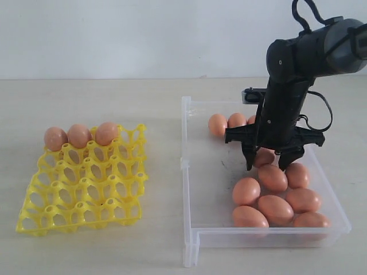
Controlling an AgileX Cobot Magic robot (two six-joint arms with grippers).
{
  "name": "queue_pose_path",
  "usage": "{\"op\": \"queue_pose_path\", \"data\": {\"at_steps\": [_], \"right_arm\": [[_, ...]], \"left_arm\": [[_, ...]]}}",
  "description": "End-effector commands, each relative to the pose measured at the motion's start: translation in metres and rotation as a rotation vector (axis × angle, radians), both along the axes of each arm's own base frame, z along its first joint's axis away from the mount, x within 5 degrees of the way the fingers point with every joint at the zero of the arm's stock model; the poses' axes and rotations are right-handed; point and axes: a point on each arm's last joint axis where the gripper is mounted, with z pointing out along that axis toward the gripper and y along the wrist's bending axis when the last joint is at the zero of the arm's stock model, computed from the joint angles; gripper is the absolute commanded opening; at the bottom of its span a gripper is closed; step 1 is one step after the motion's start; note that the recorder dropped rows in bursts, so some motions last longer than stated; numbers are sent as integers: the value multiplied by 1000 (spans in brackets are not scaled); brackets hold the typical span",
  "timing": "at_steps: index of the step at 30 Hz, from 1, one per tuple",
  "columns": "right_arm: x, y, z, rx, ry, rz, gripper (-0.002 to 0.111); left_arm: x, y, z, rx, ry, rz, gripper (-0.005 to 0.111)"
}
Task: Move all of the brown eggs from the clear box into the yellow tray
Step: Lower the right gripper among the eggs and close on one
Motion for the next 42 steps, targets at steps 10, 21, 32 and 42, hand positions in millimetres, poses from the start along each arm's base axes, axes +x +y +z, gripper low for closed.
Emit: {"op": "queue_pose_path", "data": {"at_steps": [10, 21, 32, 42], "right_arm": [[9, 2, -1, 9, -94, 44, 56], [17, 5, -25, 17, -123, 57, 62], [14, 3, -25, -5, -84, 114, 13], [23, 8, -22, 18, -203, 227, 0]], "left_arm": [[0, 0, 0, -5, -13, 6, 4], [0, 0, 0, -5, -13, 6, 4], [0, 0, 0, -5, -13, 6, 4], [0, 0, 0, -5, -13, 6, 4]]}}
